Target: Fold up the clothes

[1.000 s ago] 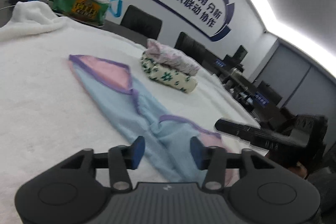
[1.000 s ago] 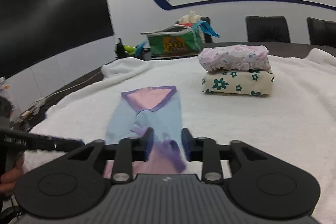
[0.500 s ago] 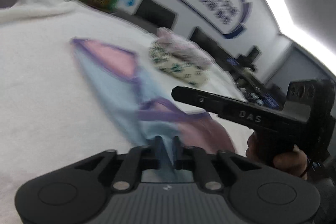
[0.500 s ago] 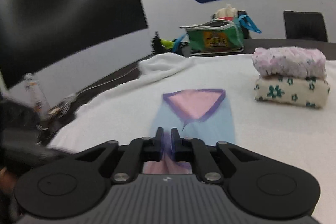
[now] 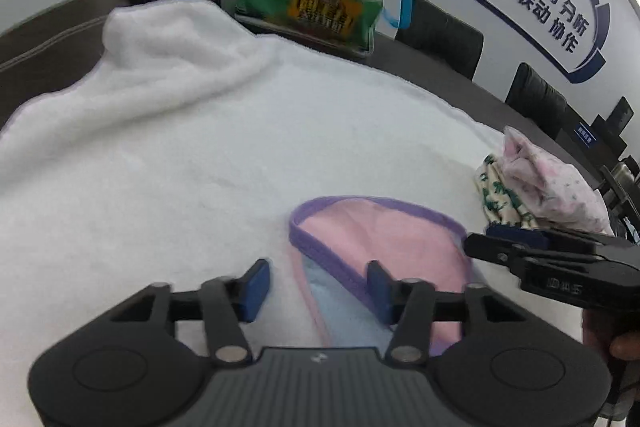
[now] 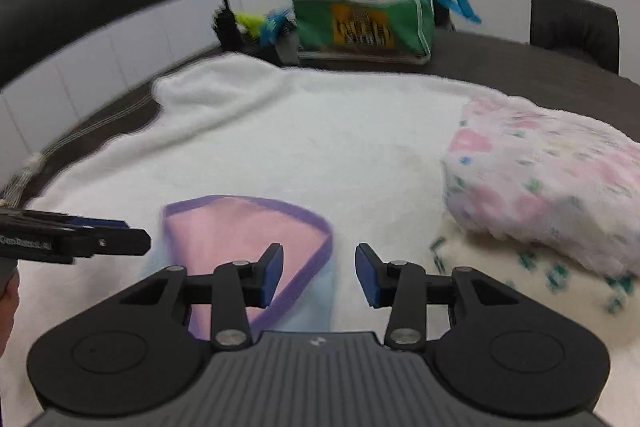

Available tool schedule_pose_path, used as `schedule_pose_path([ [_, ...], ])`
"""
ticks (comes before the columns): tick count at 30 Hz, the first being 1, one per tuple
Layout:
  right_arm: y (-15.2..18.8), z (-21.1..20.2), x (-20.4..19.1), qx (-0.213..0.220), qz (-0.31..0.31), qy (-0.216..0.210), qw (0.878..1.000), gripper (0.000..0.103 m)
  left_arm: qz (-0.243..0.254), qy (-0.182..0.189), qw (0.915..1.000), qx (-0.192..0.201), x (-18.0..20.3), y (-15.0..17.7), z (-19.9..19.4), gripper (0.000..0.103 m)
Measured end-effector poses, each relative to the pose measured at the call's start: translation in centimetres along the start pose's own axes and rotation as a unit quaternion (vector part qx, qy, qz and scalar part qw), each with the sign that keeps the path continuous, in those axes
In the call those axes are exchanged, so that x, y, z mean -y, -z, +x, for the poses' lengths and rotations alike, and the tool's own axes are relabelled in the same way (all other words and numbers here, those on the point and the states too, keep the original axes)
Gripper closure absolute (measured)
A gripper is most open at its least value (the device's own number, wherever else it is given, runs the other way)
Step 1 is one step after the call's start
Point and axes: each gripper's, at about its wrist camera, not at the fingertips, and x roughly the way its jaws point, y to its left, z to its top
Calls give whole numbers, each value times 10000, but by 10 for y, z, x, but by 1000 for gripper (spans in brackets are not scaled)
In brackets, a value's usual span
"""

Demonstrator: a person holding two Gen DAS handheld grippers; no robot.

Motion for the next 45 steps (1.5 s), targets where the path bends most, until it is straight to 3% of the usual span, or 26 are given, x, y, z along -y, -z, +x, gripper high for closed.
schedule_pose_path([
  [1, -2, 11, -3, -82, -91, 117, 9999, 73, 177, -92, 9998, 11, 3, 1, 1, 75],
  [2, -3, 15, -7, -78, -184, 174, 9997, 80, 229, -121, 9997, -28, 4, 2, 2, 103],
  [3, -3, 16, -11, -50, -277, 214, 9994, 100, 155, 44, 9999, -4, 2, 3, 0, 103],
  [4, -3, 17, -16, -23, -370, 254, 9990, 101, 88, 204, 9998, 21, 1, 3, -2, 103],
  [6, -3, 20, -24, 32, -557, 334, 9979, 101, 178, 269, 9994, 83, 3, -8, 0, 103],
  [11, -42, 32, -31, 342, -580, 1045, 9922, 102, 546, 70, 9984, 132, 12, -60, 29, 102],
  [13, -58, 49, -29, 234, -512, 1312, 9898, 101, 617, -18, 9981, 28, 14, -75, 49, 98],
  [14, -63, 56, -27, 168, -520, 1418, 9884, 100, 573, 18, 9983, 40, 12, -74, 46, 89],
  [16, -69, 56, -27, 168, -572, 1474, 9873, 97, 487, 91, 9988, 63, 7, -71, 39, 86],
  [17, -69, 47, -27, 266, -617, 1402, 9878, 94, 446, 144, 9989, 80, 5, -68, 34, 82],
  [19, -61, 10, -28, 615, -706, 1114, 9894, 63, 452, 673, 9964, 252, -1, -39, -6, 70],
  [21, -39, -41, -27, 1012, -825, 665, 9892, 50, 465, 1203, 9907, 423, -7, -9, -47, 56],
  [23, 1, -86, -23, 1203, -1146, -77, 9861, 49, 740, 1772, 9801, 496, -4, 32, -80, 53],
  [26, 76, -143, -20, 1276, -1737, -1257, 9684, 41, 1210, 2498, 9603, 286, 9, 93, -111, 50],
  [27, 97, -152, -21, 1152, -1868, -1423, 9652, 40, 1306, 2659, 9549, 197, 15, 111, -116, 47],
  [29, 135, -163, -28, 859, -2149, -1501, 9612, 40, 1338, 2555, 9575, 50, 26, 132, -115, 46],
  [31, 162, -165, -32, 755, -2330, -1454, 9586, 40, 1415, 2285, 9631, -148, 39, 143, -106, 48],
  [32, 166, -163, -31, 754, -2275, -1451, 9600, 42, 1462, 2145, 9655, -226, 45, 149, -102, 54],
  [33, 168, -160, -30, 764, -2182, -1453, 9620, 51, 1621, 1951, 9673, -51, 51, 154, -106, 68],
  [34, 170, -157, -28, 774, -2090, -1454, 9639, 69, 1761, 1846, 9669, -74, 54, 154, -106, 83],
  [35, 168, -151, -27, 714, -1956, -1423, 9677, 77, 1886, 1751, 9663, -103, 56, 154, -106, 103],
  [36, 164, -145, -25, 635, -1811, -1382, 9716, 93, 1843, 1782, 9664, -191, 54, 152, -107, 102],
  [41, 162, -152, -41, 649, -1894, -1591, 9667, 98, 1982, 1793, 9633, -234, 35, 146, -131, 103],
  [45, 179, -182, -68, 721, -1831, -1698, 9656, 98, 1902, 2251, 9547, -403, 15, 145, -154, 103],
])
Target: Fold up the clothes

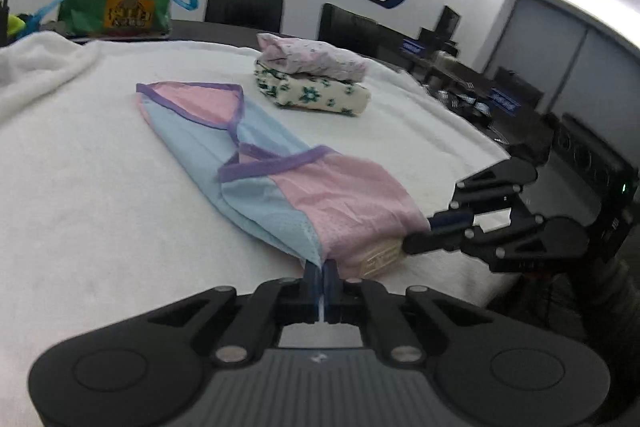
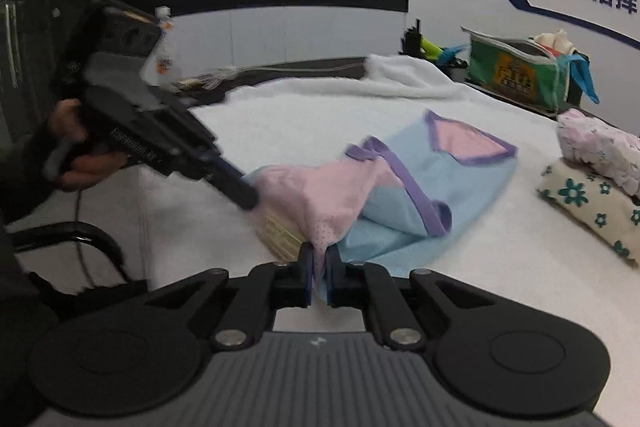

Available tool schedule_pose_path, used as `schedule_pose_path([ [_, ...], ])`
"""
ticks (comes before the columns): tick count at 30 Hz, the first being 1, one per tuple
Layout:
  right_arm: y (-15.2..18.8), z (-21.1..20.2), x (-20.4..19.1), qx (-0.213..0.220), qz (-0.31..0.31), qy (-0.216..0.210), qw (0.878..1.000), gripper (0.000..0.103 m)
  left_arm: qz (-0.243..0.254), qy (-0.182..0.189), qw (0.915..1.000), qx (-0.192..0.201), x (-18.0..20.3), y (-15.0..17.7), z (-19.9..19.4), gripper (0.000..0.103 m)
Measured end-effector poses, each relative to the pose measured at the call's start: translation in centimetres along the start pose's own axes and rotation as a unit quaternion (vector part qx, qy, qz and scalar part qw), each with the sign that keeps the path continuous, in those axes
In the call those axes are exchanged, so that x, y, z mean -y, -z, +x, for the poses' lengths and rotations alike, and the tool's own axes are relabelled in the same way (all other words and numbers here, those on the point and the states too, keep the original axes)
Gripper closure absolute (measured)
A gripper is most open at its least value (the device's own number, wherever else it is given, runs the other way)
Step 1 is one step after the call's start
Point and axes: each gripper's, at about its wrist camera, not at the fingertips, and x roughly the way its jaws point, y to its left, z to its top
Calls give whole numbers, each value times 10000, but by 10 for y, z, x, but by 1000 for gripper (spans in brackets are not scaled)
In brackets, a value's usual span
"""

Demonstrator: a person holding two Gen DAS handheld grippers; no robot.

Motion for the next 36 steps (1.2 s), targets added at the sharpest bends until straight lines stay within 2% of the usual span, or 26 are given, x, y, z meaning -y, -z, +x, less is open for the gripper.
schedule_pose_path([
  [4, 12, -15, -32, -105, 228, 182, 9995, 98, 19, 230, 9997, -31, -1, 19, -3, 100],
  [7, 20, -17, -37, -334, 495, 431, 9973, 93, -46, 398, 9992, 87, -9, 25, -2, 72],
  [8, 21, -20, -37, -299, 606, 463, 9966, 90, -142, 491, 9984, 231, -15, 20, -5, 57],
  [9, 19, -25, -36, -156, 723, 508, 9960, 82, -239, 584, 9973, 375, -20, 15, -8, 50],
  [10, 17, -30, -35, 11, 841, 560, 9949, 70, -333, 669, 9959, 516, -26, 10, -11, 49],
  [12, 8, -36, -27, 382, 1166, 691, 9900, 58, -454, 617, 9944, 727, -35, -4, -10, 48],
  [14, -1, -35, -18, 638, 1540, 930, 9816, 58, -481, 392, 9943, 862, -38, -15, -1, 47],
  [16, -8, -22, -10, 596, 1822, 1197, 9741, 59, -418, 5, 9955, 853, -42, -19, 13, 47],
  [17, -11, -15, -6, 562, 1954, 1326, 9701, 59, -449, -46, 9956, 820, -44, -18, 19, 47],
  [21, -15, 1, -3, 359, 2037, 1495, 9669, 59, -677, -96, 9946, 783, -56, -13, 32, 47],
  [24, -17, 10, -1, 247, 2124, 1627, 9632, 59, -600, -103, 9947, 828, -54, -11, 31, 45],
  [27, -17, 10, -2, 287, 2189, 1814, 9583, 65, -541, -208, 9955, 745, -52, -6, 28, 45],
  [29, -18, 13, -2, 301, 2234, 1988, 9538, 75, -530, -230, 9955, 749, -52, -6, 28, 45],
  [30, -19, 14, -2, 330, 2226, 2113, 9512, 84, -524, -241, 9955, 751, -52, -6, 28, 45],
  [33, -23, 12, -2, 477, 2166, 2504, 9424, 89, -510, -286, 9954, 754, -52, -6, 28, 45],
  [36, -24, 1, 1, 636, 2243, 2760, 9325, 89, -490, -304, 9955, 758, -50, -6, 27, 45],
])
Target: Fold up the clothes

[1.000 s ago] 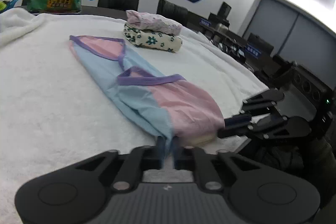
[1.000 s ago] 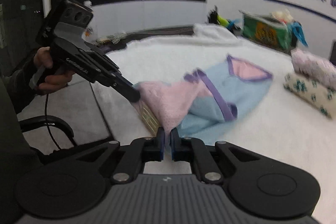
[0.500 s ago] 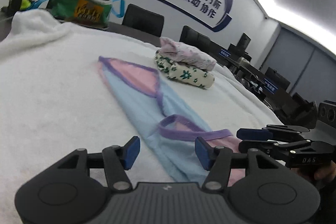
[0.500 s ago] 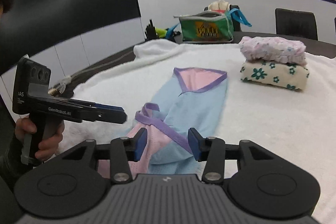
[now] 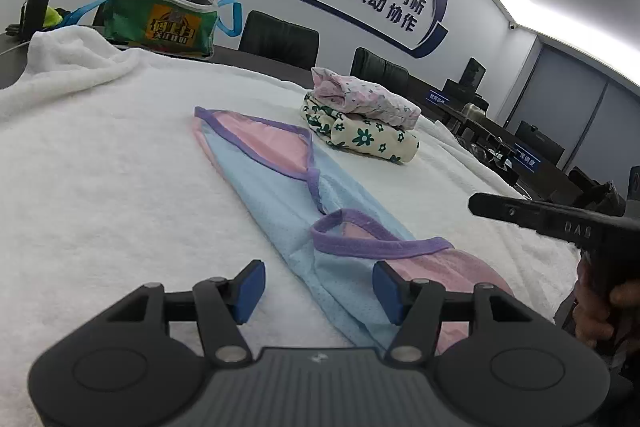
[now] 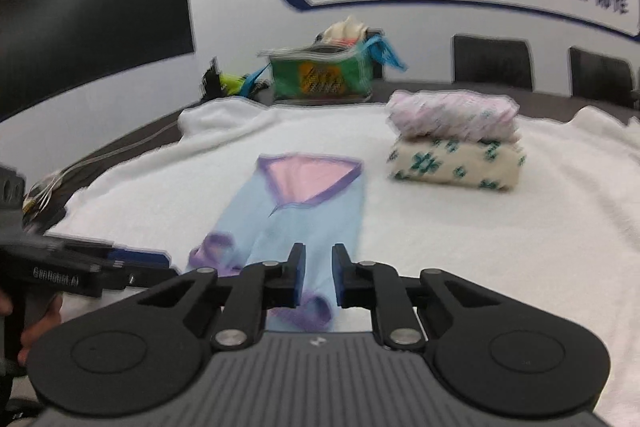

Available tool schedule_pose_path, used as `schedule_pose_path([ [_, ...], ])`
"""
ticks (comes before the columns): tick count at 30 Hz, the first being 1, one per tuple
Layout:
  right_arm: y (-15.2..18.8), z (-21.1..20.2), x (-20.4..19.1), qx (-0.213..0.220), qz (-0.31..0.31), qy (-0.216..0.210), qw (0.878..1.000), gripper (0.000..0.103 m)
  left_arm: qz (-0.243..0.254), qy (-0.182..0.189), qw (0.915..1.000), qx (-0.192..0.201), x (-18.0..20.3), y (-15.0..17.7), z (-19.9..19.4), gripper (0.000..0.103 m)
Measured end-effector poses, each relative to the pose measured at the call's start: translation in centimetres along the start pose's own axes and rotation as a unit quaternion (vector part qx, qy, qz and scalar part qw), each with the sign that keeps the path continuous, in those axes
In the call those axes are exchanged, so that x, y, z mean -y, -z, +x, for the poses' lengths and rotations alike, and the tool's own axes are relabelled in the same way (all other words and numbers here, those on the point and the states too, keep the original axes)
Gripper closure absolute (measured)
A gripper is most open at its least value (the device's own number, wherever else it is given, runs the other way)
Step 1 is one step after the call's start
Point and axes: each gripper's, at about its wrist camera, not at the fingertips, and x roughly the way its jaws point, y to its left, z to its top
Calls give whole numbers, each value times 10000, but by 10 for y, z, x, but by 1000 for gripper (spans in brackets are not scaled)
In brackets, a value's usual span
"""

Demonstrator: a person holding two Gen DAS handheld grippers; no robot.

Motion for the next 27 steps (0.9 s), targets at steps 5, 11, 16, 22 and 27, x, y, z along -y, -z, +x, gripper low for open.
schedule_pose_path([
  [5, 0, -11, 15, -118, 257, 49, 9996, 67, -60, 184, 9998, 11, -2, -2, -3, 44],
  [11, 8, -16, 21, -124, 458, -378, 9982, 49, -237, 202, 9993, -222, 7, -5, 4, 43],
  [16, 10, 24, 10, -840, 438, -1008, 9904, 68, -206, 244, 9988, -363, 25, -9, 12, 67],
  [22, -11, 46, -2, -737, -93, -1210, 9899, 100, 74, -326, 9985, -427, 37, -2, 20, 97],
  [27, -29, 61, -8, -336, -623, -882, 9936, 81, -39, -576, 9978, -317, 37, 1, 13, 88],
])
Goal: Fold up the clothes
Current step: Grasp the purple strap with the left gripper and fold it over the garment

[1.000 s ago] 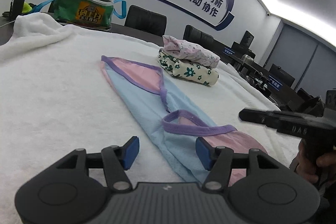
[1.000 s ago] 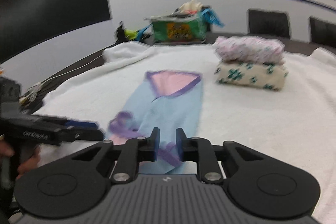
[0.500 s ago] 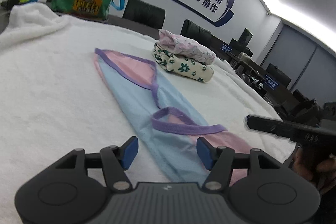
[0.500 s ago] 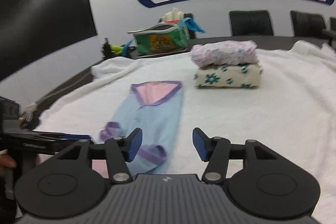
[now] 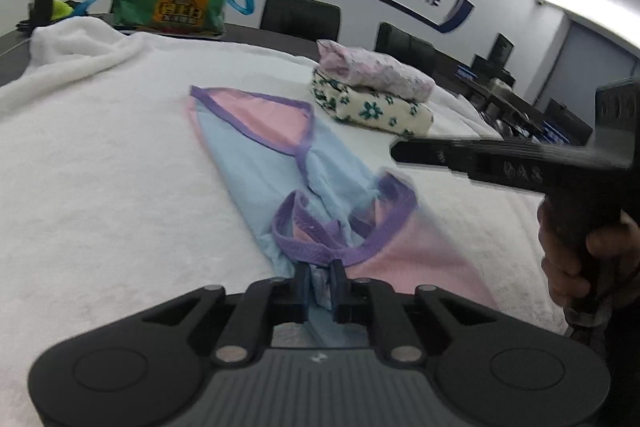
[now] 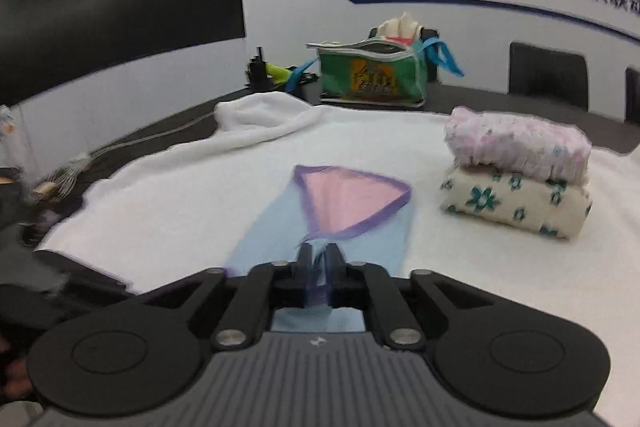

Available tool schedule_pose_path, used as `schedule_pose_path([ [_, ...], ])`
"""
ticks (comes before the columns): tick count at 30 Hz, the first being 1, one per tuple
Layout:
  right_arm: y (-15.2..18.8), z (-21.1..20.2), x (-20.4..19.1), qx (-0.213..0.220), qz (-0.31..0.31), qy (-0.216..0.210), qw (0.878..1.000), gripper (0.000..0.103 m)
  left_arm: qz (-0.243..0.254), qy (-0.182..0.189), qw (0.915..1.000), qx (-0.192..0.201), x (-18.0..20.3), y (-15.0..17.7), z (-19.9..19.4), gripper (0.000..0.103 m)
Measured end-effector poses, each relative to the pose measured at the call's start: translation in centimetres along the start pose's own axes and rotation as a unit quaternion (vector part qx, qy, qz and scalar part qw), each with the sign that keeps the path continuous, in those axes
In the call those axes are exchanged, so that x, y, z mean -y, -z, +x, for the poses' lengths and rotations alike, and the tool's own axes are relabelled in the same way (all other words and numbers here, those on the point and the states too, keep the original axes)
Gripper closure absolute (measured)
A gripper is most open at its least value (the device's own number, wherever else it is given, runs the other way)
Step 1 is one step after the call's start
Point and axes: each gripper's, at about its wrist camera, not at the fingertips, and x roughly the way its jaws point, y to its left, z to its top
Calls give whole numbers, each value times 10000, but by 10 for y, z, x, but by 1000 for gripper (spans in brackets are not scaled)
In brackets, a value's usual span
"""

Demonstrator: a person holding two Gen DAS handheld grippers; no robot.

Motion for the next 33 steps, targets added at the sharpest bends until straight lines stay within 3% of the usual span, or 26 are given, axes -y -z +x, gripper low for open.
schedule_pose_path([
  [1, 4, -6, 7, 28, 100, -109, 9999, 65, -33, -28, 10000, 70, -1, -1, -5, 83],
  [3, 14, -23, 20, 135, 329, -341, 9988, 56, -68, -45, 9995, 309, -3, -2, -18, 58],
  [7, 41, -52, 43, 126, 1037, -830, 9911, 56, 239, 396, 9980, 442, 8, -2, -29, 53],
  [8, 48, -56, 42, 94, 1119, -917, 9894, 56, 359, 337, 9980, 386, 13, 0, -24, 53],
  [11, 59, -60, 27, 63, 944, -1066, 9898, 67, 711, 149, 9971, 215, 30, 4, -8, 54],
  [13, 62, -59, 11, 71, 637, -1115, 9917, 80, 775, -218, 9967, 76, 35, 8, 7, 56],
  [15, 63, -44, 1, -201, 406, -988, 9941, 85, 749, -303, 9966, 147, 36, 11, 9, 56],
  [19, 61, -34, -4, -407, -33, -264, 9988, 84, 576, 175, 9976, 357, 18, 15, -16, 48],
  [21, 58, -53, 2, -81, -99, -247, 9996, 78, 604, 475, 9957, 509, 6, 22, -35, 39],
  [25, 66, -95, 6, 398, -631, -435, 9963, 63, 740, 901, 9921, 461, -5, 38, -52, 36],
  [29, 77, -100, -3, 34, -869, -621, 9943, 61, 971, 1362, 9851, 405, -8, 52, -57, 34],
  [31, 80, -93, -11, -196, -973, -596, 9933, 52, 1190, 1592, 9792, 398, -5, 56, -57, 32],
  [33, 83, -87, -19, -426, -1075, -571, 9916, 50, 1329, 1672, 9761, 395, -3, 60, -56, 32],
])
